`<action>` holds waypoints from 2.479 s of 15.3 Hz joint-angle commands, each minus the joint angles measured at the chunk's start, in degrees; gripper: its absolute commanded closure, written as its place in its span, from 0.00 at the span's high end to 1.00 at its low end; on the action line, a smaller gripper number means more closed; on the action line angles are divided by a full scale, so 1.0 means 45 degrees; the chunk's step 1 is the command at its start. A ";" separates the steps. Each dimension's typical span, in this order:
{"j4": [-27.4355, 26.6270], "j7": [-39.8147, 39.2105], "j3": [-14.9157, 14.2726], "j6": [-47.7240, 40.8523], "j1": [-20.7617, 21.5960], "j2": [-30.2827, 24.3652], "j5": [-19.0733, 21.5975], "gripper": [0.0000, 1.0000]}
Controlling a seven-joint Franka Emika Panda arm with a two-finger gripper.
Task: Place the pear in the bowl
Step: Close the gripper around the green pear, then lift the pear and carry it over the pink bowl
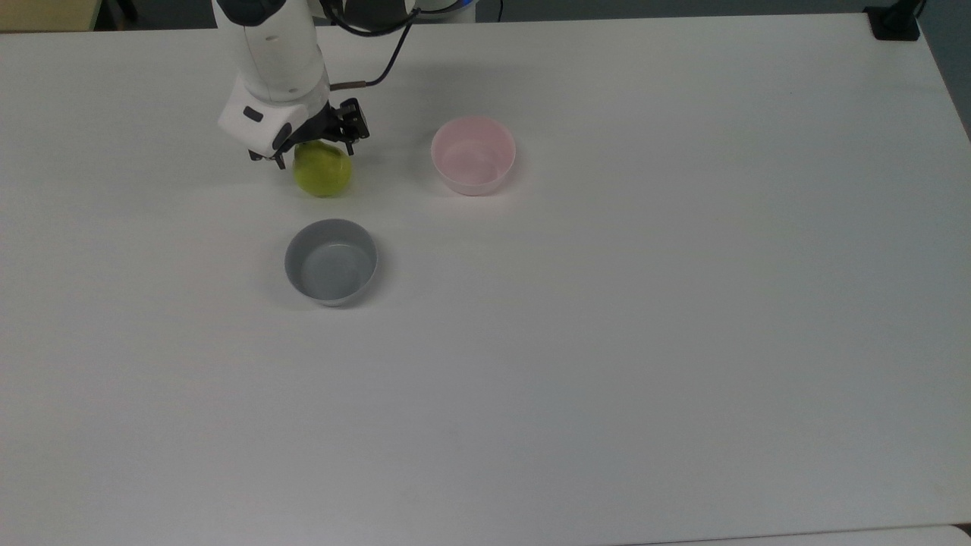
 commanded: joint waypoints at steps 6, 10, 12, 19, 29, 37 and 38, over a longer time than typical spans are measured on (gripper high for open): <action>-0.0170 0.0073 -0.0046 0.0493 0.0269 0.0228 -0.0165 0.55; -0.0053 0.0229 -0.0046 -0.0051 0.0269 -0.0161 -0.0165 0.55; 0.0102 0.0230 -0.0046 -0.0694 0.0269 -0.0687 -0.0165 0.55; 0.2385 0.0289 -0.0026 -0.3760 0.0269 -0.1060 -0.0107 0.55; 0.4030 0.2235 0.0091 -0.6148 0.1611 -0.1588 0.0206 0.55; 0.3036 0.5074 0.0110 -0.6305 0.4818 -0.1843 0.0791 0.56; 0.2782 0.5074 0.0110 -0.6226 0.4897 -0.1843 0.0792 0.56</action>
